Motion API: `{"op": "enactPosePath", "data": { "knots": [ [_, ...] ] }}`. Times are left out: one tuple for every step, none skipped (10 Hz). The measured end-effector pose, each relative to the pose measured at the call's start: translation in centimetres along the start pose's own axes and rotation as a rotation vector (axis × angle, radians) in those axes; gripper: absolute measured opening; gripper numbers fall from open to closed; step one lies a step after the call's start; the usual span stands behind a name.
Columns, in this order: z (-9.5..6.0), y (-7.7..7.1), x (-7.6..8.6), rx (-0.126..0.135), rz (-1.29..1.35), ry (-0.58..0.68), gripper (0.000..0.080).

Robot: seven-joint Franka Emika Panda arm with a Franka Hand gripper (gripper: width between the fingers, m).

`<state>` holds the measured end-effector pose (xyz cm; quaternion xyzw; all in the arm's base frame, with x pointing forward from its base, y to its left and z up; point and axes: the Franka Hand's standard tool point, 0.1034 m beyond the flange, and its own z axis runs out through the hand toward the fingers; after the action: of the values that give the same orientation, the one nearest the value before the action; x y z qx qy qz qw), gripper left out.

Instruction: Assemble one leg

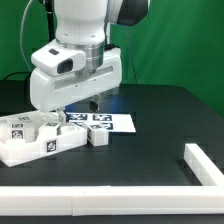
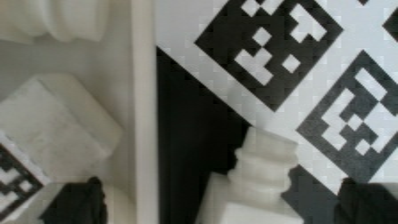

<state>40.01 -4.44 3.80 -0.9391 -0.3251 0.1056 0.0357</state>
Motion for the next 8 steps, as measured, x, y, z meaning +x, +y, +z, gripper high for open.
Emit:
{"op": "enactPosePath", "data": {
  "knots": [
    [0.0,-0.1,0.1,-0.001,-0.005,0.0,0.0649],
    [0.0,-0.1,0.1,-0.001,-0.005,-0.001,0.0649],
    [0.2,-0.2,0.0,0.002,-0.006,-0.003,0.0649],
    [0.5,-0.1,-0.1,0.004,-0.008,-0.005,0.0649],
    [0.5,0.1,-0.1,0.002,-0.009,-0.002,0.0649],
    [0.5,0.3,-0.3,0.001,-0.013,0.001,0.0649],
    [0.8,0.6,-0.8,0.006,-0.021,-0.003,0.0649],
    [1.0,1.1,-1.4,0.009,-0.024,-0.005,0.0649]
  ]
}}
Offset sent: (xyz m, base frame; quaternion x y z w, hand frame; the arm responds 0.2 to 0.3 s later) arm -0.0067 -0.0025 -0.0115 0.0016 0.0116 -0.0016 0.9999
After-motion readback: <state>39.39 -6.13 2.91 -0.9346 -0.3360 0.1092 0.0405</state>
